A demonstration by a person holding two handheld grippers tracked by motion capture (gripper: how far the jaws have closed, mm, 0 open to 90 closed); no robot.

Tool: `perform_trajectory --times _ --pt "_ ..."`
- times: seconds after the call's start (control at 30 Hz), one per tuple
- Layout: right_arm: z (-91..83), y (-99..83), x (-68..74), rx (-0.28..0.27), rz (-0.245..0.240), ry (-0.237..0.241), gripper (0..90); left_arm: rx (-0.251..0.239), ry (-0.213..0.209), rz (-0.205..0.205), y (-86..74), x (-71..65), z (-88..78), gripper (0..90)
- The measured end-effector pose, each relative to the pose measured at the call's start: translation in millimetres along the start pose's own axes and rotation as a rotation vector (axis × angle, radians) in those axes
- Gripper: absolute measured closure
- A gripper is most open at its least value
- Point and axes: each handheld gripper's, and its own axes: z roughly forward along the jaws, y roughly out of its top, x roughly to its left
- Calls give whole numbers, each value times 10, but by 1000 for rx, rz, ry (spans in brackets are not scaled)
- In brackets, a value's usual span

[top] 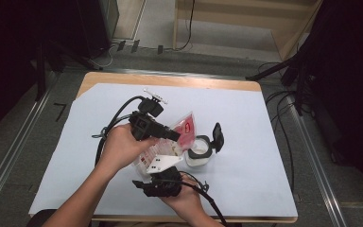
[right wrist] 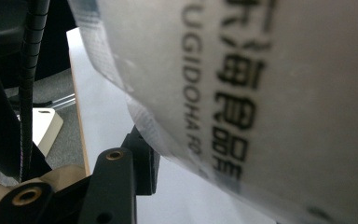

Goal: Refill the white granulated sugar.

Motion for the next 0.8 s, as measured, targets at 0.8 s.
perform_trajectory --times 0.8 --pt "110 -133 -27 58 -13 -5 595 37 26 55 -57 75 131 835"
